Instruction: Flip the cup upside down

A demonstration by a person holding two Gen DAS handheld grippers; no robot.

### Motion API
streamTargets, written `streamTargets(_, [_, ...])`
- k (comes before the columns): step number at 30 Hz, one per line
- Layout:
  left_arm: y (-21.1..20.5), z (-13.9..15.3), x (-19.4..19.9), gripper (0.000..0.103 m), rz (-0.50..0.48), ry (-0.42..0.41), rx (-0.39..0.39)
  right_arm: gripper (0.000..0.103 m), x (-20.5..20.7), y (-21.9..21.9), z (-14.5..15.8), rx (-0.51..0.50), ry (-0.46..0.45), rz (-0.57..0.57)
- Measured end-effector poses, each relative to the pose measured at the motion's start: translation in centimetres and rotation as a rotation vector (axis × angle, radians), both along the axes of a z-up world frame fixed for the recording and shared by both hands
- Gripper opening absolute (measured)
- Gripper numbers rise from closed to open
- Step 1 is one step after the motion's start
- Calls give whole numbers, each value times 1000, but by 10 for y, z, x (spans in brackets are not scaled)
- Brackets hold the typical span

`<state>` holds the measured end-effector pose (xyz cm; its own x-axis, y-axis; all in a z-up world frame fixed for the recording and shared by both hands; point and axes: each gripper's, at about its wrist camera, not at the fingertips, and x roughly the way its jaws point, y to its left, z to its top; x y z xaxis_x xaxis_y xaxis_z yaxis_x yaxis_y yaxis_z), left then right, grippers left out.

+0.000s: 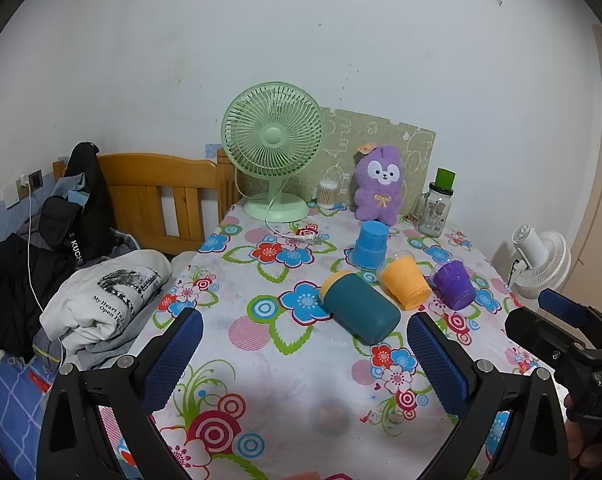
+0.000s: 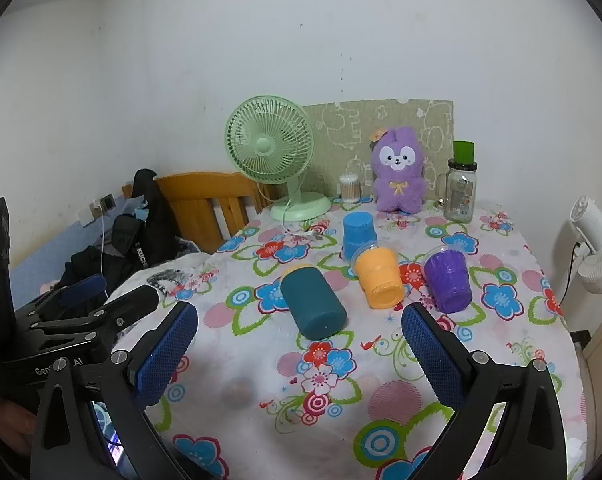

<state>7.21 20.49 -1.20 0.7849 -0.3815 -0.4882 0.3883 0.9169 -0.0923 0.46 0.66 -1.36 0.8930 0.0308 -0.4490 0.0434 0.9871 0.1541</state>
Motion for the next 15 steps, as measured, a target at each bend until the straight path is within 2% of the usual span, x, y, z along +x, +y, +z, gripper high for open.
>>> streamTargets(15, [-5,-17,12,103,5,54,20,103,20,-4,-12,22,69,20])
